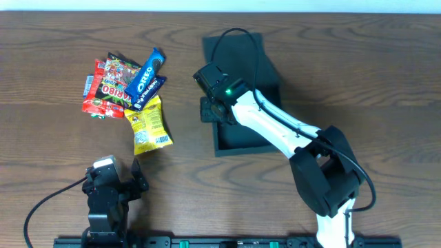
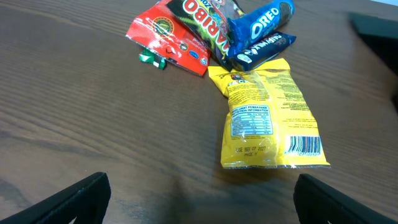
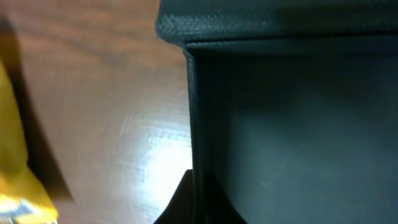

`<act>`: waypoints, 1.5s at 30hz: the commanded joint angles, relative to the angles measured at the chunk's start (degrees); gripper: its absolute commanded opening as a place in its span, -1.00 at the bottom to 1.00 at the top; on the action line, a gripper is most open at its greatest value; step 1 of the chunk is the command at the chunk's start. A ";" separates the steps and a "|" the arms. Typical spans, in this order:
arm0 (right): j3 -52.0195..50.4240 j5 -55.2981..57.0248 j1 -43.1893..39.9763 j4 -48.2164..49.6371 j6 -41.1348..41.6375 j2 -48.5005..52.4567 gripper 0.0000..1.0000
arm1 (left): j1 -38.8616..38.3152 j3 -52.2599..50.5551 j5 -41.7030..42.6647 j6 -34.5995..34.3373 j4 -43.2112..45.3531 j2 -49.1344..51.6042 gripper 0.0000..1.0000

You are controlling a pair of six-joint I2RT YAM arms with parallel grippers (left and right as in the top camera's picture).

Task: Pack container

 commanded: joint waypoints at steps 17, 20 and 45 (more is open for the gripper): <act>-0.20 1.20 1.75 6.40 4.09 0.22 -0.97 | 0.17 -0.68 0.00 0.81 0.09 -0.33 0.90; -0.20 1.18 2.64 7.08 3.63 0.24 -0.97 | 0.17 -0.68 0.00 0.81 0.09 -0.33 0.90; 6.08 1.18 1.97 6.64 -11.85 -12.26 0.99 | 0.17 -0.68 0.00 0.81 0.09 -0.33 0.90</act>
